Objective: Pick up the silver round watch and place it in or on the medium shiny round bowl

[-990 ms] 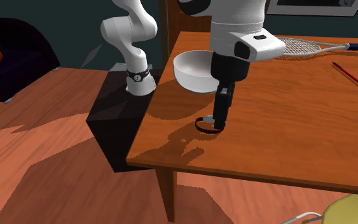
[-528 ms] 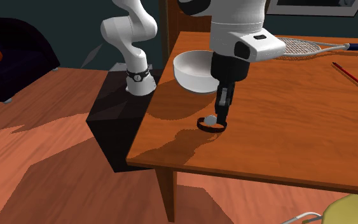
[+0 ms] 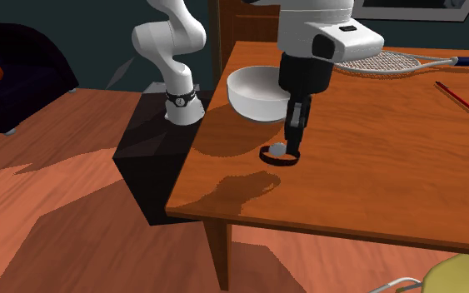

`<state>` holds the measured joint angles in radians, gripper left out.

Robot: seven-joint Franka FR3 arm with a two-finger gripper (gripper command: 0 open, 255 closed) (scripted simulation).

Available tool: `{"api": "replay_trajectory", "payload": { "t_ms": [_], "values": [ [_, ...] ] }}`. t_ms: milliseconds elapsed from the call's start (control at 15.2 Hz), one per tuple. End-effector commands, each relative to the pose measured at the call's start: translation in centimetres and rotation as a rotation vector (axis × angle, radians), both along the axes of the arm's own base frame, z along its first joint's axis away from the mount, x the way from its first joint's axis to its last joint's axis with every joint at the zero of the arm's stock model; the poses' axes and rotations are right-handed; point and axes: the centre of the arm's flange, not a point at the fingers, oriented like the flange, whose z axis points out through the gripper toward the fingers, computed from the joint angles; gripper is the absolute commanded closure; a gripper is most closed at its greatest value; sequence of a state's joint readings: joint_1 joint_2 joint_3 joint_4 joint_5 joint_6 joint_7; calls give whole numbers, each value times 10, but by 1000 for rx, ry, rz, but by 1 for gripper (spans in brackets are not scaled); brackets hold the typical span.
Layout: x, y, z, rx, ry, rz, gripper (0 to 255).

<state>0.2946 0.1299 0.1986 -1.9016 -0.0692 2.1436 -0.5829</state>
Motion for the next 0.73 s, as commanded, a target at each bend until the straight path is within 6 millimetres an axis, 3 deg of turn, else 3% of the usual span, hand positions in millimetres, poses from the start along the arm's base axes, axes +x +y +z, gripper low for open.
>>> {"api": "replay_trajectory", "payload": {
  "t_ms": [0,660],
  "values": [
    [0,-1,10,0,0,0,255],
    [0,-1,63,0,0,0,255]
  ]
}}
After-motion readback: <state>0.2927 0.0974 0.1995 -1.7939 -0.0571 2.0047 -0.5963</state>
